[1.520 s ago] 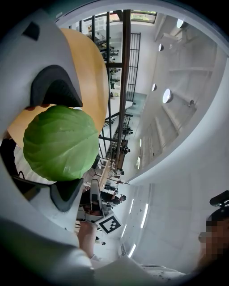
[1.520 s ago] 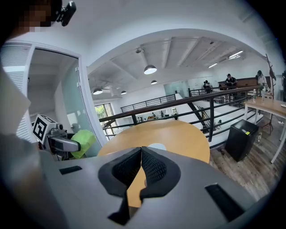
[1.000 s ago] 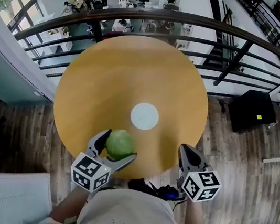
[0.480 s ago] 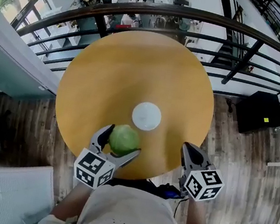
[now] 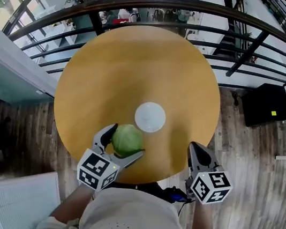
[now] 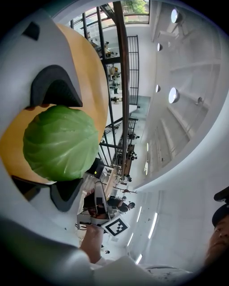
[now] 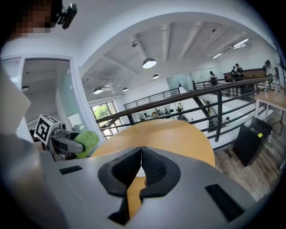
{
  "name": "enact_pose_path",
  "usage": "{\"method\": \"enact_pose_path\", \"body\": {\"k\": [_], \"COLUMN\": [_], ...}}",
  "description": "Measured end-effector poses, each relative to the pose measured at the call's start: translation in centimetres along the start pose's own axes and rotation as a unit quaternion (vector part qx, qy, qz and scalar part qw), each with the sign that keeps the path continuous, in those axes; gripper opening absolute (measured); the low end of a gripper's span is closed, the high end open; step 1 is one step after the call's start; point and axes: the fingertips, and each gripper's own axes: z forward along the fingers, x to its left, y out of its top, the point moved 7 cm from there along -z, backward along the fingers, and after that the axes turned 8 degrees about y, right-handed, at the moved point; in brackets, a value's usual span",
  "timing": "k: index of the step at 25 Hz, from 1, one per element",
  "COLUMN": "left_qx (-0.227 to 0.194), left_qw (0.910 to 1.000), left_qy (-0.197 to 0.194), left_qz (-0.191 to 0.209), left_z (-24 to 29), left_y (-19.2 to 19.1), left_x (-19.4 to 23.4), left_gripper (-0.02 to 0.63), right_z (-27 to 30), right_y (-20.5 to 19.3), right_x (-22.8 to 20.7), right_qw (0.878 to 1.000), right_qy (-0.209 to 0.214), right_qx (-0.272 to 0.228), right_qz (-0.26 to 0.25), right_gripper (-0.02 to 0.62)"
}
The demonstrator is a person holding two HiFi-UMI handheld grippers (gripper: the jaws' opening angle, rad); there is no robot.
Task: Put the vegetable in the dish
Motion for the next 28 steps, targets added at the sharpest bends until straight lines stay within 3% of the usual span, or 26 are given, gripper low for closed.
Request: {"method": "enact_pose_path", "body": {"k": [28], "left_qx": [0.064], "left_qw": [0.9975], "left_qy": [-0.015], "left_qz": [0.026], "left_z": [12.1], "left_y": [-2.8], "left_x": [3.3], "left_gripper": [0.488], "right_z": [6.6], "right_y": [-3.6], "right_x": [-3.9], "right_qw": [0.999], "right_qy": [0.001], "right_qx": [0.020], "right_qz": [0.044], "right_gripper": [0.025]}}
